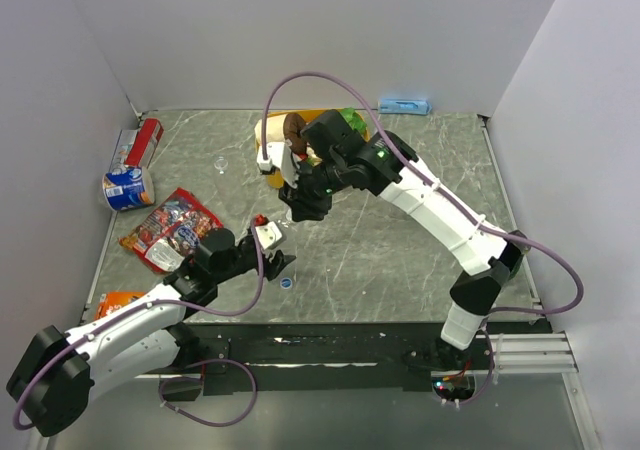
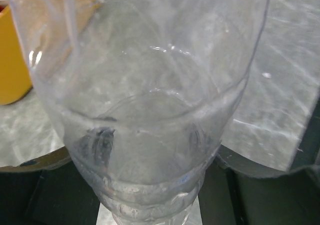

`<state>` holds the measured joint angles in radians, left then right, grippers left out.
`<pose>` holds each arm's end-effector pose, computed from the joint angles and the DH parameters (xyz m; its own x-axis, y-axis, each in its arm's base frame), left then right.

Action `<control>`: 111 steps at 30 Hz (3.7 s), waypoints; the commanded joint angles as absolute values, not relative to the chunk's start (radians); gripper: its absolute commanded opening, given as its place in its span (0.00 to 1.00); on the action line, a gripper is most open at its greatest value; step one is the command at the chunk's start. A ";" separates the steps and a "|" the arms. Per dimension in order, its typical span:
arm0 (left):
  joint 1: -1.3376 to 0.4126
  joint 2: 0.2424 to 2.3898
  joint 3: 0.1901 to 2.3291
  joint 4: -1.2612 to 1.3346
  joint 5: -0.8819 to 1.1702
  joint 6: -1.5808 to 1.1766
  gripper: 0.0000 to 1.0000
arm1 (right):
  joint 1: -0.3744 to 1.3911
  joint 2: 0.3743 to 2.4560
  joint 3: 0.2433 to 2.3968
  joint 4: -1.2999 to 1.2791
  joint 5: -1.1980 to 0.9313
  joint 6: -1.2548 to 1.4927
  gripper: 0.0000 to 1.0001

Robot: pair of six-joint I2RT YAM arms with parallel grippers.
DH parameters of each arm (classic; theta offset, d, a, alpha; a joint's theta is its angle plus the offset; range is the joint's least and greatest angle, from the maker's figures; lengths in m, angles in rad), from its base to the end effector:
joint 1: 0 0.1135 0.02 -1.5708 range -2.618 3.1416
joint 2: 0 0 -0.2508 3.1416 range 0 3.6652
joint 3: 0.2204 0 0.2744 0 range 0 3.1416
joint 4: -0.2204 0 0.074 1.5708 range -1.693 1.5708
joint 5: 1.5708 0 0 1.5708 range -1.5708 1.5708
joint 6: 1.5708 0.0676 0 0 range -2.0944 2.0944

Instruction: Screw on the bottle caps

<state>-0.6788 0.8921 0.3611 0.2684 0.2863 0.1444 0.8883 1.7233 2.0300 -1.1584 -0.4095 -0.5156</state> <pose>0.1888 -0.1768 0.1888 -0.0827 0.2441 -0.9662 0.8352 0.5460 0.0664 0.2219 0.3156 0.3971 0.0197 -0.6929 -0.7208 -0.9972 0.0384 -0.0642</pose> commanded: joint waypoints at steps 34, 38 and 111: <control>-0.741 0.887 0.374 0.322 -0.040 0.117 0.01 | 0.882 1.767 2.095 -1.189 -0.250 -0.370 0.65; -0.741 0.887 0.371 0.316 -0.037 0.112 0.01 | 0.882 1.761 2.100 -1.196 -0.233 -0.370 0.76; -0.744 1.054 0.667 0.334 0.003 0.164 0.01 | 0.761 1.815 1.936 -1.129 -0.572 -0.125 0.01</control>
